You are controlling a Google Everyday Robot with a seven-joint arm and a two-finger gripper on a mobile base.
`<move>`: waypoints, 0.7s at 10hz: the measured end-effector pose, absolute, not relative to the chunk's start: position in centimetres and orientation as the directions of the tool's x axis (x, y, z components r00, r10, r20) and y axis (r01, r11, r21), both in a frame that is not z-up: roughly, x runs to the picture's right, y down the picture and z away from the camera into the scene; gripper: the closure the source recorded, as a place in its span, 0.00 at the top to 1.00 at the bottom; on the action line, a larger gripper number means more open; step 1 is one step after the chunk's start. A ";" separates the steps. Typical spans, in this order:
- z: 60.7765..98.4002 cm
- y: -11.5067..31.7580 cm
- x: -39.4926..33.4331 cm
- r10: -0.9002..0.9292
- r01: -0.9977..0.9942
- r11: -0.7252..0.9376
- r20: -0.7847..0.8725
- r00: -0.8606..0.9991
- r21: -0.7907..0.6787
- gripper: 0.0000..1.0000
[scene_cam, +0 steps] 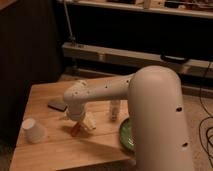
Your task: Place the pepper in the ceramic bowl
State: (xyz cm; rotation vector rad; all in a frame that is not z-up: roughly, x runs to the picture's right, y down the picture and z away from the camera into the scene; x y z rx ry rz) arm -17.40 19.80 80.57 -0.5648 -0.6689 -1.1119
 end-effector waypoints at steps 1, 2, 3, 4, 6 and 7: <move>80.9 20.0 -17.3 -0.606 0.932 0.355 0.741 0.289 -0.074 1.00; 81.2 20.2 -17.3 -0.597 0.929 0.364 0.749 0.289 -0.068 1.00; 81.4 20.5 -17.5 -0.587 0.927 0.369 0.758 0.284 -0.061 1.00; 81.5 20.5 -17.5 -0.583 0.926 0.373 0.761 0.283 -0.059 1.00; 81.6 20.8 -17.5 -0.576 0.925 0.376 0.769 0.279 -0.054 1.00; 81.6 20.8 -17.6 -0.572 0.925 0.377 0.773 0.275 -0.050 1.00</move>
